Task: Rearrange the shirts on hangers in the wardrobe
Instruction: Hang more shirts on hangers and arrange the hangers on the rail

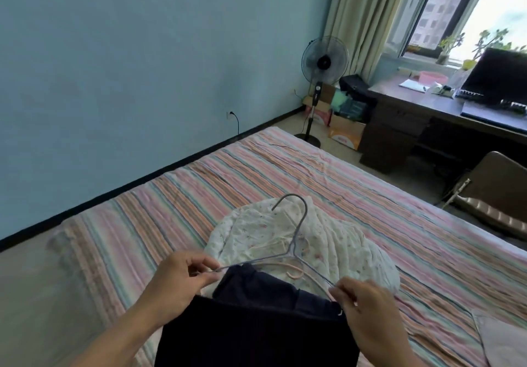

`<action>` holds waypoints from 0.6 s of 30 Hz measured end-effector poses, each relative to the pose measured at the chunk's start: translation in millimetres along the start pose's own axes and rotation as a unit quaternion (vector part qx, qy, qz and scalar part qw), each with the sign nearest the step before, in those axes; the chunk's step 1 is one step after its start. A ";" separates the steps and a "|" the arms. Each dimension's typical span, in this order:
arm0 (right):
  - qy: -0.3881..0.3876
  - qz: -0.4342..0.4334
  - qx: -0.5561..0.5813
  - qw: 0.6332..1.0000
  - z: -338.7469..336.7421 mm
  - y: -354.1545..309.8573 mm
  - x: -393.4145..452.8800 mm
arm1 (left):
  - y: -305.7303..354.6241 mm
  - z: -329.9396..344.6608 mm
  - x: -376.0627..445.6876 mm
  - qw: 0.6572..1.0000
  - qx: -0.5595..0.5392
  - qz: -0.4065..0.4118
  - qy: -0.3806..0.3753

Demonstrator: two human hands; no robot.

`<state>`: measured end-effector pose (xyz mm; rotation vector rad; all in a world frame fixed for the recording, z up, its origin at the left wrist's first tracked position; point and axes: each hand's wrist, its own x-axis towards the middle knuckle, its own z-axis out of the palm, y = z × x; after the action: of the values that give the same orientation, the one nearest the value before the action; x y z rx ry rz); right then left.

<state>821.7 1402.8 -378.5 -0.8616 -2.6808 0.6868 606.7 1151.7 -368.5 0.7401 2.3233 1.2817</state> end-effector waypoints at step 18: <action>0.119 -0.270 0.202 0.934 -178.3 -289.9 -121.9 | 170.6 -261.1 -280.9 0.972 0.101 0.133 0.164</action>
<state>842.7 1186.7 -89.4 -0.0810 -2.2721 0.8744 726.3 884.6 -67.5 0.9991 2.7237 1.3797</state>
